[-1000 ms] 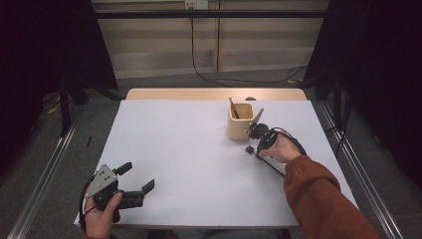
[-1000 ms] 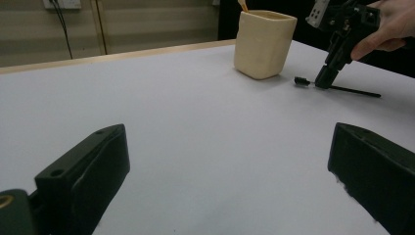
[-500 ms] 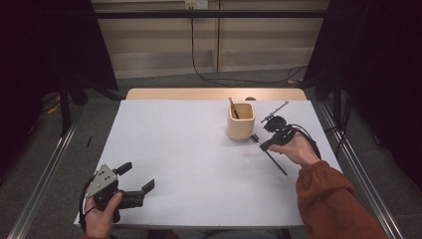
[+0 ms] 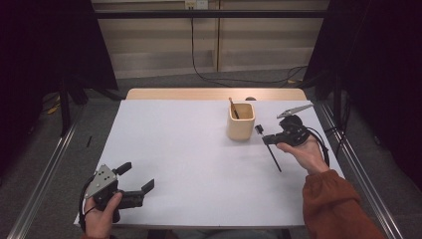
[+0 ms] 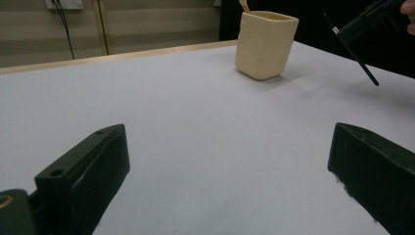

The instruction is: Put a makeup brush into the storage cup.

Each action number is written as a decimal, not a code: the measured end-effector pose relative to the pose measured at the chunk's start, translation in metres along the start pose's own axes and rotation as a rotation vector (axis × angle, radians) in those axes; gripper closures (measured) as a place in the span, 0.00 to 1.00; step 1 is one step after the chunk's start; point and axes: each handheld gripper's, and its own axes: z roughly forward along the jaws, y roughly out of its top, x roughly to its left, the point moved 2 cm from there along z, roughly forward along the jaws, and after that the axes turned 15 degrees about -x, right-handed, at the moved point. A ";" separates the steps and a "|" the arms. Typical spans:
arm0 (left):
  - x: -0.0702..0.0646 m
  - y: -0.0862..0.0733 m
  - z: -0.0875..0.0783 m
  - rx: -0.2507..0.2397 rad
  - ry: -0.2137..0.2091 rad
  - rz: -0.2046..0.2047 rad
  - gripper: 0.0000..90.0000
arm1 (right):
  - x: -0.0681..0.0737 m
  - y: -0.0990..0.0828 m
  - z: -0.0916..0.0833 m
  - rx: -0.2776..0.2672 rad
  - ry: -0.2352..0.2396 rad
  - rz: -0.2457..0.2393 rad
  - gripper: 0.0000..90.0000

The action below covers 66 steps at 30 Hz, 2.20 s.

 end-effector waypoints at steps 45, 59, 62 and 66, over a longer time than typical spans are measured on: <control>0.000 0.001 -0.001 -0.007 0.003 -0.001 0.02 | 0.002 0.019 -0.038 -0.553 0.049 -0.001 0.96; -0.001 0.000 0.000 -0.007 -0.002 -0.002 0.02 | 0.009 0.049 -0.030 -0.587 0.052 -0.034 0.96; -0.001 0.000 0.000 -0.007 -0.002 -0.003 0.02 | 0.010 0.054 -0.028 -0.598 0.052 -0.032 0.96; -0.002 0.001 0.000 -0.010 -0.006 -0.004 0.02 | 0.010 0.063 -0.025 -0.611 0.045 -0.036 0.96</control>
